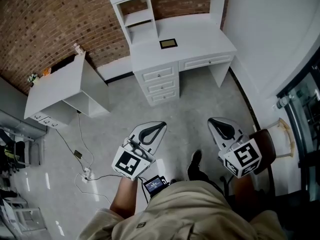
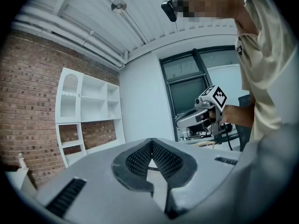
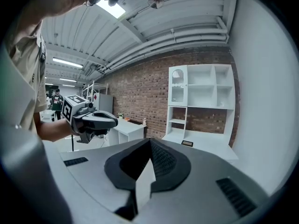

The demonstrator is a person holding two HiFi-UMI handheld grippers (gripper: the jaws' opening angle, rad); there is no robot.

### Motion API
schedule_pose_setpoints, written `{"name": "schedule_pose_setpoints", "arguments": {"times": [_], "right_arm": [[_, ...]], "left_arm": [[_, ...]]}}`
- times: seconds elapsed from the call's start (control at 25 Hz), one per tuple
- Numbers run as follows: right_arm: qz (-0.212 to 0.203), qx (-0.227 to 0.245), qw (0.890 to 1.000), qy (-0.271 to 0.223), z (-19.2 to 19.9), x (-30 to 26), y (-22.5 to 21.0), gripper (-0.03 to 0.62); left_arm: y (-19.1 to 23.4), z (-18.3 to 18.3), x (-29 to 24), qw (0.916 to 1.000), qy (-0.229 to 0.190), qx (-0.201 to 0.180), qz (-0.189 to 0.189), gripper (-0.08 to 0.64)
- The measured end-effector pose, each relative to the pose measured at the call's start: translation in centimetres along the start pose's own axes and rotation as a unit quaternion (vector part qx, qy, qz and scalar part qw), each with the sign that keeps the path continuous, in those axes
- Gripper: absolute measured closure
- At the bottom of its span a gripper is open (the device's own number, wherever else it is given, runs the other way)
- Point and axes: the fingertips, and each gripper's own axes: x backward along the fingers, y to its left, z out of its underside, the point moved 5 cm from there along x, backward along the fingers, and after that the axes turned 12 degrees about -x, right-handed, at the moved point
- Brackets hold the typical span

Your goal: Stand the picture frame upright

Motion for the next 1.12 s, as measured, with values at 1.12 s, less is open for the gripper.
{"name": "schedule_pose_setpoints", "arguments": {"times": [1.12], "right_arm": [[-0.056, 0.0, 0.998, 0.024, -6.1, -17.9, -29.3, 0.589]], "left_arm": [[16.8, 4.8, -29.2, 0.9987, 0.044, -0.01, -0.023, 0.552]]}}
